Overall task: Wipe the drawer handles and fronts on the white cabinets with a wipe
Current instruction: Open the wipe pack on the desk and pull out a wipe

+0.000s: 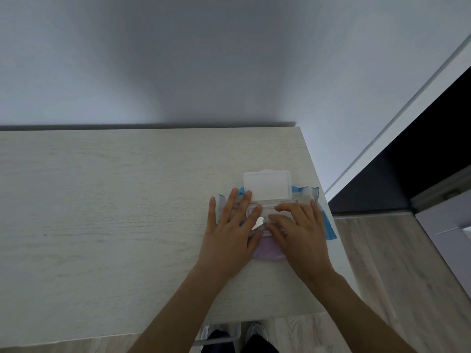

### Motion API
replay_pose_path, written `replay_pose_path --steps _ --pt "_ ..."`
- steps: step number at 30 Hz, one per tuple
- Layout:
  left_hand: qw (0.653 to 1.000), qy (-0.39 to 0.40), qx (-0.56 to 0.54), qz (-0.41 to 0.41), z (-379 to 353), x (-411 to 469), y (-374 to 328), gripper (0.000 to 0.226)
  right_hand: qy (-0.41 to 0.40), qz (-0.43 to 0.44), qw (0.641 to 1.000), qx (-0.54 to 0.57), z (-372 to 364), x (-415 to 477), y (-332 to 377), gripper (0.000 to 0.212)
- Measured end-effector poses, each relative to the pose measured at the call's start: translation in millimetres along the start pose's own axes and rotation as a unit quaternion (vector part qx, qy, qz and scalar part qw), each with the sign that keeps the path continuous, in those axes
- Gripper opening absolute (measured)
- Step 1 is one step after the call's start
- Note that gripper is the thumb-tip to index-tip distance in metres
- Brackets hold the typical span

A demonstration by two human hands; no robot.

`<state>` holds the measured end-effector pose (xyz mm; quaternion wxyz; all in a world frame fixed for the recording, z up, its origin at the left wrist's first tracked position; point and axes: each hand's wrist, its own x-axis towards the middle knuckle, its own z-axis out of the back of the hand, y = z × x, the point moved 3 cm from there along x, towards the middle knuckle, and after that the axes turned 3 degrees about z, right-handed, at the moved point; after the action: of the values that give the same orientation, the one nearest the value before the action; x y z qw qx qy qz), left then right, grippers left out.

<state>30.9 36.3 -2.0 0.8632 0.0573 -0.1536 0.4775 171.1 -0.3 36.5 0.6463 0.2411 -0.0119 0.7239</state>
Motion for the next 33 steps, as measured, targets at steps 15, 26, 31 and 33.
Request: replay_pose_path --steps 15,26,31,33 --pt "1.000 0.007 0.003 0.027 6 3 -6 0.054 -0.014 -0.163 0.980 0.117 1 10 -5 0.009" --pt "0.999 0.007 -0.005 0.037 6 2 -7 0.053 -0.014 -0.153 0.984 0.089 -5 16 -4 0.004" --pt "0.999 0.013 0.011 0.048 12 6 -10 0.053 -0.033 -0.196 0.965 0.171 10 18 -1 0.005" --pt "0.999 0.017 0.020 0.046 10 5 -9 0.054 -0.037 -0.159 0.978 0.133 8 14 0 0.012"
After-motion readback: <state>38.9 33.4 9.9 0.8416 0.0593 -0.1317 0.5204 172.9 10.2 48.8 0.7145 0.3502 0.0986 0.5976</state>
